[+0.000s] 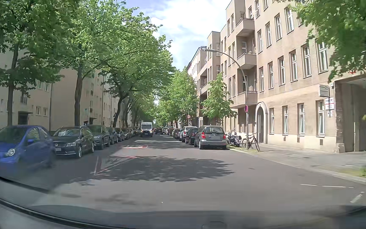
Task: Follow the waypoints while adhering to traffic rules and regulations
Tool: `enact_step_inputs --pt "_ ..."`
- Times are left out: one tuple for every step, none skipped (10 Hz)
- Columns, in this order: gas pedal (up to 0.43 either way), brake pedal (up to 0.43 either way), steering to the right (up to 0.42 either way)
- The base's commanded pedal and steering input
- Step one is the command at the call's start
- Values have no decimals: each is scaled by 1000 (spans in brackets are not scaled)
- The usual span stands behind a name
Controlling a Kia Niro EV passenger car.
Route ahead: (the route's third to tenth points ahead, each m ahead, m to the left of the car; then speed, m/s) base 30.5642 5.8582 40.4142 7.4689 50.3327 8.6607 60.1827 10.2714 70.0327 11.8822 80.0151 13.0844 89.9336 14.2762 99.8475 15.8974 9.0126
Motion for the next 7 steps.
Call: enact_step_inputs --pt "28 18 -47" --pt "28 18 -40" --pt "28 18 -32" --pt "28 18 -23" --pt "28 18 -20" --pt "28 18 -25" --pt "28 18 -35"
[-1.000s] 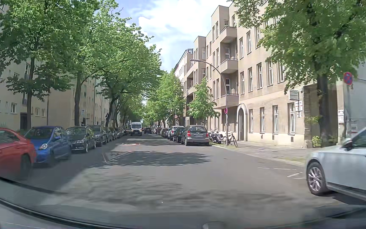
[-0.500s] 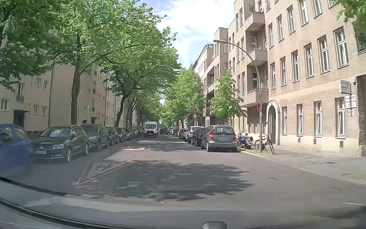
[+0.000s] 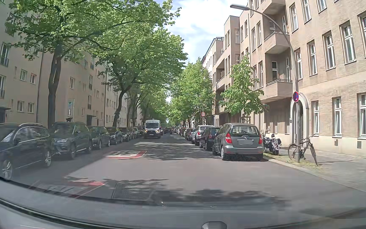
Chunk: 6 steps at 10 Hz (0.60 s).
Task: Follow the waypoints while adhering to traffic rules and regulations
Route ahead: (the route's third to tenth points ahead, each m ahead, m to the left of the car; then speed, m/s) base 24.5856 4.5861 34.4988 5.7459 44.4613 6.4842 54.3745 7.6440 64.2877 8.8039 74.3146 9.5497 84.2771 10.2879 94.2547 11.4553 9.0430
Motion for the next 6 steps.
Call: enact_step_inputs --pt "28 18 -41" --pt "28 18 -41" --pt "28 18 -42" --pt "39 18 -42" --pt "67 18 -41" --pt "67 18 -41"
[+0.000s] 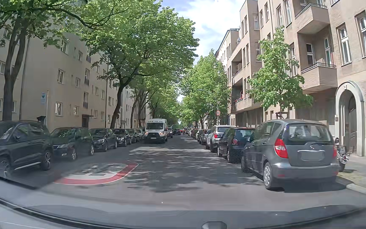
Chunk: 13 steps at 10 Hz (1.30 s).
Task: Follow the waypoints while adhering to traffic rules and regulations
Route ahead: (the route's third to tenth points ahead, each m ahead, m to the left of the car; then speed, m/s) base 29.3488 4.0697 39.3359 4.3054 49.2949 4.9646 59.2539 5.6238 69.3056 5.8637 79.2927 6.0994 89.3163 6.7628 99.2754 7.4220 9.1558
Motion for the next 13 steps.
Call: enact_step_inputs --pt "67 18 -40" --pt "67 18 -33" --pt "67 18 -24" --pt "67 18 -16" --pt "67 18 -14" --pt "67 18 -12" --pt "47 18 -12" --pt "39 18 -11" --pt "39 18 -11" --pt "39 18 -9" --pt "39 18 -3" --pt "39 18 3" --pt "39 18 4"
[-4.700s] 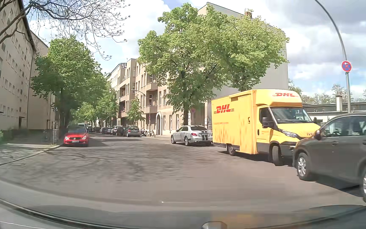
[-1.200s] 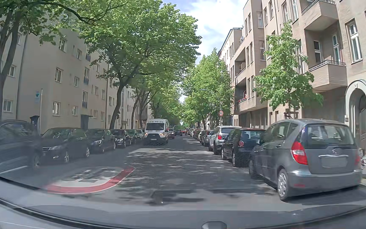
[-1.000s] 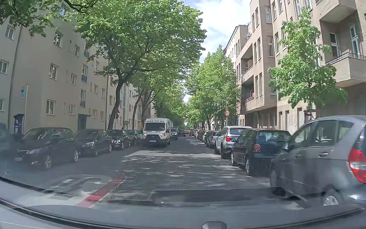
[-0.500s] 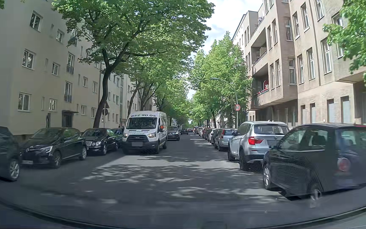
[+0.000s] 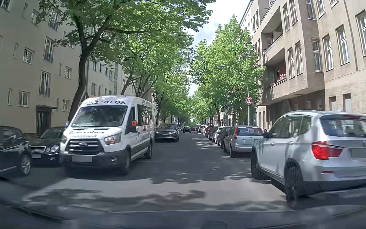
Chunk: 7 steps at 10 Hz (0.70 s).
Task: Follow the waypoints while adhering to traffic rules and regulations
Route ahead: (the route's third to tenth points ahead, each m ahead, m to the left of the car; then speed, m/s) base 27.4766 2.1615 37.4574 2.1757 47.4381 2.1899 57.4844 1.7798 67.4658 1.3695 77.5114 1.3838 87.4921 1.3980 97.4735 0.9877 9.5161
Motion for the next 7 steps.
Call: enact_step_inputs --pt "39 18 4" --pt "39 18 4" --pt "47 18 4" --pt "47 18 4" --pt "47 18 1" --pt "47 18 1" --pt "47 18 0"
